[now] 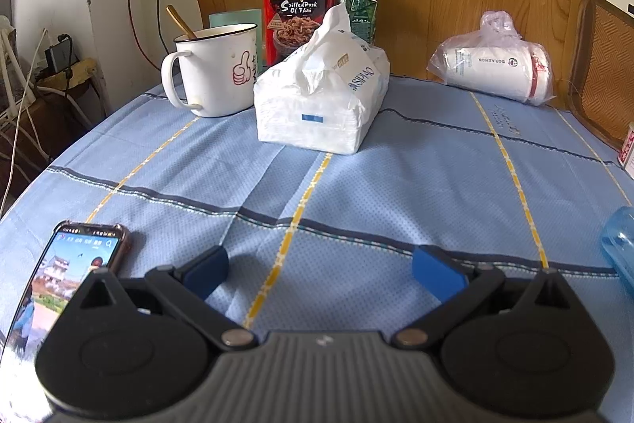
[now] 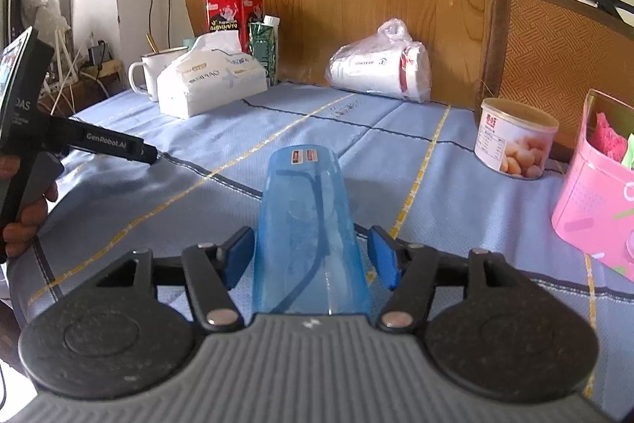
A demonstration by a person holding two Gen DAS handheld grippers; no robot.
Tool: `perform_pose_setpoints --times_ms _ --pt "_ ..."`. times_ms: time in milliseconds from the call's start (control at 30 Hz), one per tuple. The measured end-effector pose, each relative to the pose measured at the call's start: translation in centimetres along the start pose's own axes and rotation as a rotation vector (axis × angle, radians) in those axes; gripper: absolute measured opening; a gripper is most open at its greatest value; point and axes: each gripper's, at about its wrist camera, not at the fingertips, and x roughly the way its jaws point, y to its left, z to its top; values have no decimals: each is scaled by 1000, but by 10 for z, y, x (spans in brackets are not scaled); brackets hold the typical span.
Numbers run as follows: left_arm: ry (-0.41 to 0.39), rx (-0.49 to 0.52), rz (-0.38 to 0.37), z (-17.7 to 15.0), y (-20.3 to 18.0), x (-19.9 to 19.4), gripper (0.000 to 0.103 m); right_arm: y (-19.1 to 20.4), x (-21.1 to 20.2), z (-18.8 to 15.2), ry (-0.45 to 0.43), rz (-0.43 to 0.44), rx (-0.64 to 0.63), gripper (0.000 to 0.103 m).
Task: Organize soft objects
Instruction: 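Hold the blue case in the right tool above the table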
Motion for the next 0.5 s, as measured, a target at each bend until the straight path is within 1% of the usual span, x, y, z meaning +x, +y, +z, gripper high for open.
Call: perform_pose_setpoints --times_ms 33,100,500 --pt "0 0 -1 0 0 0 103 -1 -1 0 -5 3 4 71" --pt "0 0 -1 0 0 0 103 -2 -3 -1 -16 7 15 75" --pt "0 0 -3 0 0 -1 103 -6 -4 -2 -26 23 43 78"
